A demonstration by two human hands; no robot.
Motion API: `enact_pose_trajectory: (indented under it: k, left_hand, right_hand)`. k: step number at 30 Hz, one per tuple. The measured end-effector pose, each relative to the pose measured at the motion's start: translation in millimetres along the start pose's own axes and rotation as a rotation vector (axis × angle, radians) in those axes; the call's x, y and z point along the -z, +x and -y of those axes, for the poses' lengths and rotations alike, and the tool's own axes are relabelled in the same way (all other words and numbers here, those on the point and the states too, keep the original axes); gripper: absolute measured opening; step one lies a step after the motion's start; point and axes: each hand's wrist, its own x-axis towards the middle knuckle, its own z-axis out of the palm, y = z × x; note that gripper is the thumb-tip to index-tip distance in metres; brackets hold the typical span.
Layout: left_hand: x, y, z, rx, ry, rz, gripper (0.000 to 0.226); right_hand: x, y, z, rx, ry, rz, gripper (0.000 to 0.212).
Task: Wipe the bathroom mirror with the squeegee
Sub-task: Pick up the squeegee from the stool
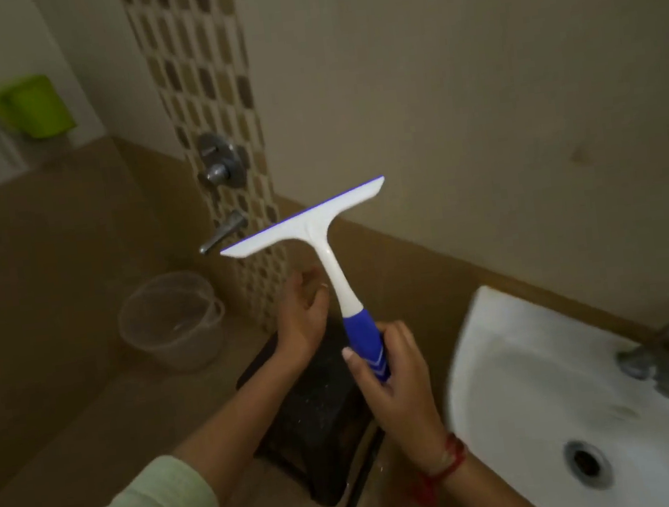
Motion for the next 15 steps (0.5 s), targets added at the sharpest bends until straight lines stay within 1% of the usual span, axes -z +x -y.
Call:
enact_pose_trajectory:
  k: [5, 8, 13, 15]
  left_hand:
    - [-53, -9, -83, -0.186, -0.078, 0.092, 0.031]
    - [-82, -18, -131, -0.286, -0.123, 0.152, 0.035]
    - [-116, -21, -211, -0.532, -0.108, 0.173, 0.030]
    - [-124, -19, -241, -0.644, -0.099, 0.172, 0.028]
  right_hand:
    - [63, -6, 39, 0.159, -0.001, -0.218, 0.016]
    - [109, 1, 63, 0.256, 0.050, -0.337, 0.018]
    - [176, 13, 105, 0.411, 0.004, -0.509, 0.026]
    - [197, 18, 121, 0.440, -0.038, -0.576, 0.034]
